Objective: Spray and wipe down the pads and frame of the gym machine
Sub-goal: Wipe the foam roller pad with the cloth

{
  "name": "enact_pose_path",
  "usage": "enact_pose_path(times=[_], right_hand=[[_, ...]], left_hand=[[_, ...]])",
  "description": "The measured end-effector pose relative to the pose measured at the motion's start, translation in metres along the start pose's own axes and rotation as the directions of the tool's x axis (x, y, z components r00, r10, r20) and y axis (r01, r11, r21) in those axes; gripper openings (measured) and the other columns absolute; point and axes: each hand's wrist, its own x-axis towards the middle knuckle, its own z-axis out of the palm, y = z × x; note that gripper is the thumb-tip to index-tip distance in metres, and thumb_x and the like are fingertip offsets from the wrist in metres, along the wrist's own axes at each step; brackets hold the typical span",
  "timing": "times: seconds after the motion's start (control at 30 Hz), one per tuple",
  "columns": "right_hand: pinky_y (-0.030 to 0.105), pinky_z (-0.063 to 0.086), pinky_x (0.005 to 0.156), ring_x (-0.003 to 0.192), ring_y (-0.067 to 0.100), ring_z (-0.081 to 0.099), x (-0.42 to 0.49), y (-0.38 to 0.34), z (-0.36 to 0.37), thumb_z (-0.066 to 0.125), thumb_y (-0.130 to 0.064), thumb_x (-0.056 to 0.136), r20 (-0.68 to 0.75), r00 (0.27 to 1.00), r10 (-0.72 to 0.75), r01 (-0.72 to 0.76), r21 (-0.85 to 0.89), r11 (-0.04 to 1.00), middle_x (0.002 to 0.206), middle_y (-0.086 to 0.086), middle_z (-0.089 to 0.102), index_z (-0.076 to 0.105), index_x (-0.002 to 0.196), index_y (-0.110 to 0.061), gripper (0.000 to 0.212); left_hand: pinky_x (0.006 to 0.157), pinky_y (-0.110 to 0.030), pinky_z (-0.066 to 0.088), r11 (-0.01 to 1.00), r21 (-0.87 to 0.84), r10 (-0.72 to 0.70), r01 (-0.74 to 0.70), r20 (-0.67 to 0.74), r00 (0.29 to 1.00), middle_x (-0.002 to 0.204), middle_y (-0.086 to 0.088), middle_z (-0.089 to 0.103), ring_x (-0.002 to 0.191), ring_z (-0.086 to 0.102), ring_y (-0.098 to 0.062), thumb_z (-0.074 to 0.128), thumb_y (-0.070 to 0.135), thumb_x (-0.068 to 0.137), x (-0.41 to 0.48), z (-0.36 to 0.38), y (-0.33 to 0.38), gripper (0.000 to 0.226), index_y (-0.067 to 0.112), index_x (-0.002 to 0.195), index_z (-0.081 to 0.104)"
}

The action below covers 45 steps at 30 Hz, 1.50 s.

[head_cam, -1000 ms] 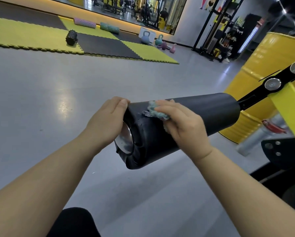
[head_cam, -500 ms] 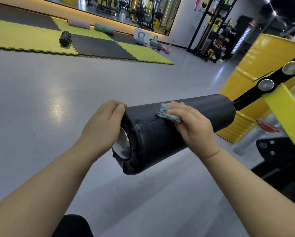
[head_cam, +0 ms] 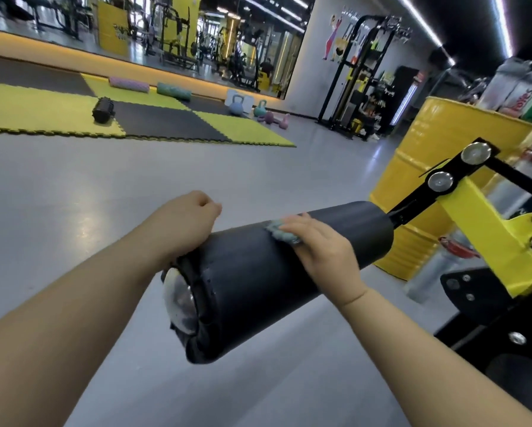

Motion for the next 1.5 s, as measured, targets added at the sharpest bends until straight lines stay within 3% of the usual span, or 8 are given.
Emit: enact_pose_path(times=[0.17,0.43,0.53,0.8,1.07,1.33,1.4,1.5], right_hand=[[0.005,0.037,0.069,0.095,0.013,0.061,-0.005,0.063,-0.035,0.055,-0.015,0.093,-0.029,0.647,0.762,-0.753,0.129,0.645,0.087,-0.009,0.064,0.068,0.095,-0.018,0.014],[0.026,0.040,0.105,0.108,0.019,0.061,-0.018,0.028,-0.009,0.050,-0.012,0.092,-0.025,1.000,0.010,-0.008,0.069,0.998,0.110,0.008,0.069,0.070,0.101,-0.002,0.023],[0.017,0.037,0.102,0.103,0.018,0.062,-0.024,0.089,-0.019,0.052,-0.005,0.088,-0.077,0.979,0.190,-0.196,-0.078,0.977,0.108,0.008,0.069,0.070,0.102,-0.005,0.023],[0.029,0.037,0.071,0.097,0.029,0.057,-0.011,0.185,-0.056,0.050,-0.018,0.094,-0.146,0.476,0.867,-0.870,0.065,0.489,0.101,0.011,0.066,0.065,0.103,-0.007,0.021],[0.034,0.041,0.074,0.094,0.033,0.056,-0.012,0.176,-0.024,0.048,-0.020,0.094,-0.141,0.490,0.860,-0.866,0.034,0.499,0.093,0.009,0.062,0.061,0.100,-0.011,0.016],[0.027,0.032,0.108,0.111,0.024,0.059,-0.017,0.057,-0.014,0.044,0.004,0.077,0.137,0.957,0.255,-0.278,0.182,0.943,0.113,0.004,0.068,0.067,0.112,-0.013,0.045],[0.026,0.039,0.102,0.105,0.022,0.061,-0.011,0.077,-0.026,0.045,0.001,0.083,0.114,0.931,0.347,-0.362,0.172,0.916,0.110,0.001,0.068,0.065,0.114,-0.015,0.041],[0.037,0.049,0.080,0.086,0.027,0.059,-0.003,0.143,-0.043,0.047,-0.011,0.093,-0.061,0.654,0.754,-0.746,0.107,0.657,0.094,0.006,0.065,0.064,0.111,-0.018,0.025]], left_hand=[[0.094,-0.027,0.035,0.863,0.409,0.120,-0.298,0.407,0.906,0.129,0.006,0.052,0.114,0.049,-0.015,0.037,0.043,0.097,0.005,0.016,0.046,0.036,0.028,0.128,0.049],[0.083,-0.029,0.040,0.645,0.663,0.000,-0.379,0.496,0.868,0.123,-0.002,0.053,0.101,0.052,-0.020,0.068,0.070,0.063,0.024,0.052,0.086,0.083,0.020,0.124,0.045],[0.092,-0.035,0.042,0.617,0.705,-0.052,-0.348,0.479,0.876,0.130,-0.003,0.048,0.114,0.051,-0.025,0.067,0.073,0.060,0.031,0.063,0.091,0.095,0.021,0.134,0.039],[0.086,-0.035,0.041,0.485,0.789,-0.039,-0.377,0.451,0.892,0.121,0.000,0.041,0.113,0.050,-0.026,0.057,0.083,0.058,0.030,0.074,0.083,0.097,0.026,0.132,0.032],[0.075,-0.031,0.039,0.453,0.801,-0.028,-0.392,0.452,0.891,0.099,0.003,0.032,0.094,0.048,-0.022,0.059,0.081,0.057,0.029,0.079,0.090,0.091,0.026,0.123,0.033],[0.080,-0.038,0.051,0.264,0.882,0.069,-0.391,0.387,0.919,0.114,-0.001,0.034,0.104,0.042,-0.023,0.058,0.078,0.062,0.001,0.099,0.089,0.096,0.022,0.132,0.025],[0.078,-0.042,0.053,0.227,0.891,0.092,-0.394,0.383,0.919,0.107,0.000,0.030,0.095,0.037,-0.022,0.057,0.076,0.064,-0.007,0.103,0.087,0.088,0.021,0.126,0.027],[0.077,-0.042,0.053,0.182,0.901,0.107,-0.395,0.381,0.918,0.111,-0.002,0.032,0.096,0.039,-0.023,0.054,0.074,0.068,-0.011,0.104,0.086,0.083,0.018,0.123,0.028]])
